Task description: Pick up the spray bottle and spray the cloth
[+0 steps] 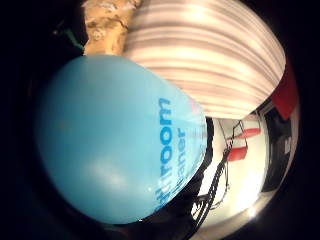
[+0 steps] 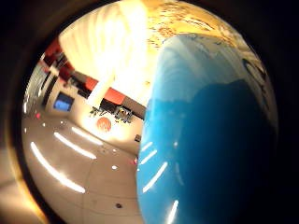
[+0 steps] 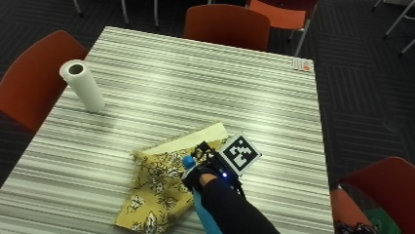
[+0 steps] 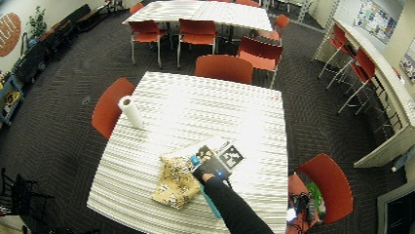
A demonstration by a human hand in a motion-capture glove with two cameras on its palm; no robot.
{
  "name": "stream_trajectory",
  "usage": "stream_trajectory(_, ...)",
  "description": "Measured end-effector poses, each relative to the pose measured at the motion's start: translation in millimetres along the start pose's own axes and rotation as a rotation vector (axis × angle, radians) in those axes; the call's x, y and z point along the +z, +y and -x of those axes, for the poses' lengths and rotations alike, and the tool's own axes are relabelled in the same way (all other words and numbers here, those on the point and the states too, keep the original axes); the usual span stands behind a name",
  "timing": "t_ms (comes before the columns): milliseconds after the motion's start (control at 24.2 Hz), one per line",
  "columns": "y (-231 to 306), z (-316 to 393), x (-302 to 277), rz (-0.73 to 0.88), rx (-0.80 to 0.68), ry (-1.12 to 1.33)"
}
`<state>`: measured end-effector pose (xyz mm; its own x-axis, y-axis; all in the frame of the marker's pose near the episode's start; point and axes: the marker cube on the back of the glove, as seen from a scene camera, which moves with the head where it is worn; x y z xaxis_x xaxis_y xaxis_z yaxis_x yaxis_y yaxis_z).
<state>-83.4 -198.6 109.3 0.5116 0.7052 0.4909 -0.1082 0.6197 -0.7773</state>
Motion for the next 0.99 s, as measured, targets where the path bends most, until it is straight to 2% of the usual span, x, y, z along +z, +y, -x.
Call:
stream_trajectory(166, -7, -13, 10, 0.035, 0.087, -0.008)
stream_trajectory(331, -15, -21, 12, -0.022, 0.151, 0.006)
stream_trajectory(497, -16, -18, 12, -0.091, 0.12, 0.009)
stream_trajectory(662, 9, 3, 13, -0.127, -0.146, -0.017)
stream_trajectory(828, 42, 20, 5, -0.292, -0.473, -0.1)
stream_trajectory(993, 75, 25, -13, -0.451, -0.811, -0.285)
